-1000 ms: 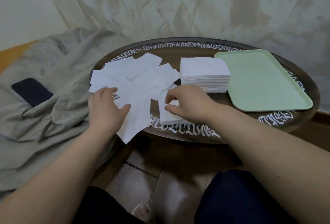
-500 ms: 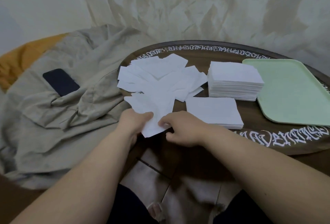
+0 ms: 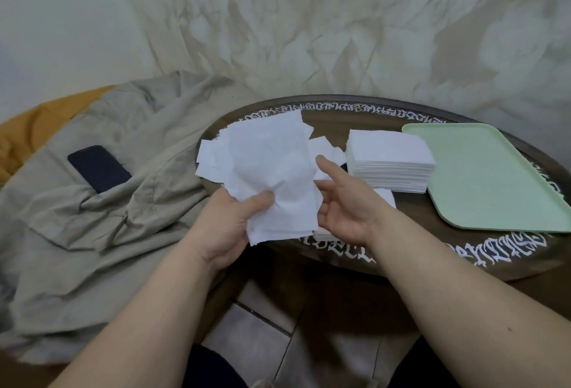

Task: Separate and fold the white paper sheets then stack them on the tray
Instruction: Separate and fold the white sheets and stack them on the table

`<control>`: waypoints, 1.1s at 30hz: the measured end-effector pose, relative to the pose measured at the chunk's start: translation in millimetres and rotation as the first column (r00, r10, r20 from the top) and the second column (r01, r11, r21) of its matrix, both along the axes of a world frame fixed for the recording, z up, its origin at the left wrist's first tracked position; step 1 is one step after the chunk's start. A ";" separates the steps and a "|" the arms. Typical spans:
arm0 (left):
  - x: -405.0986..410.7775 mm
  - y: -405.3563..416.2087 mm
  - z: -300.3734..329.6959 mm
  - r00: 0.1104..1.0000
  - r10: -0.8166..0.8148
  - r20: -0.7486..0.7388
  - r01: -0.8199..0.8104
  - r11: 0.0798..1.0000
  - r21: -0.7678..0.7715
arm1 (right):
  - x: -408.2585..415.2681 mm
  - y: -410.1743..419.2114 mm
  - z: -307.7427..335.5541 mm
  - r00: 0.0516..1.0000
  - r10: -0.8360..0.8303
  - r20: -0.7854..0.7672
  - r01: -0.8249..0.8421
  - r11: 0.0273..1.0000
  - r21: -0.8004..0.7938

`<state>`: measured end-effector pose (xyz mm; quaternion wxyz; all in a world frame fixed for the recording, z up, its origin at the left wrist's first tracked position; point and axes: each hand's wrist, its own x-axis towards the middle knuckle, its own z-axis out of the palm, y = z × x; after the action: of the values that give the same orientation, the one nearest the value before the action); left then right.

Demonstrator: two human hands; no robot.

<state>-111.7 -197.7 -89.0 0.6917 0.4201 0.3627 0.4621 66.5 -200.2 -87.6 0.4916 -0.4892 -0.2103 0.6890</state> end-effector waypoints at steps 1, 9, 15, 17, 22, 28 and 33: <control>4.4 -0.1 0.7 1.000 -0.008 -0.027 0.008 1.000 -0.006 | 4.2 2.0 0.7 0.998 -0.052 -0.033 0.053 0.997 0.052; 31.5 16.1 -6.5 0.937 0.115 -0.330 -0.130 0.991 -0.026 | 28.9 2.0 2.6 0.963 -0.203 0.176 0.153 0.953 0.261; 42.9 17.0 -14.7 0.917 0.199 -0.347 -0.202 0.979 0.028 | 31.5 3.3 -3.1 0.849 -0.363 0.384 0.215 0.901 0.378; 46.0 16.0 -15.7 0.913 0.212 -0.348 -0.203 0.977 0.060 | 29.0 5.5 -4.8 0.769 -0.401 0.498 0.192 0.888 0.418; 43.2 19.8 -20.7 0.861 0.306 -0.405 -0.245 0.949 0.198 | 27.8 8.7 -3.8 0.695 -0.471 0.542 0.210 0.855 0.474; 41.7 20.9 -22.7 0.824 0.344 -0.450 -0.238 0.931 0.276 | 25.3 7.7 -7.7 0.695 -0.396 0.599 0.126 0.888 0.442; 41.1 20.6 -24.9 0.825 0.352 -0.441 -0.254 0.929 0.268 | 23.1 3.4 -5.8 0.774 -0.356 0.523 0.136 0.901 0.413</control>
<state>-70.6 -177.0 -113.9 0.4517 0.5248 0.5378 0.4810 89.6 -196.8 -93.5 0.5688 -0.6052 -0.4042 0.3832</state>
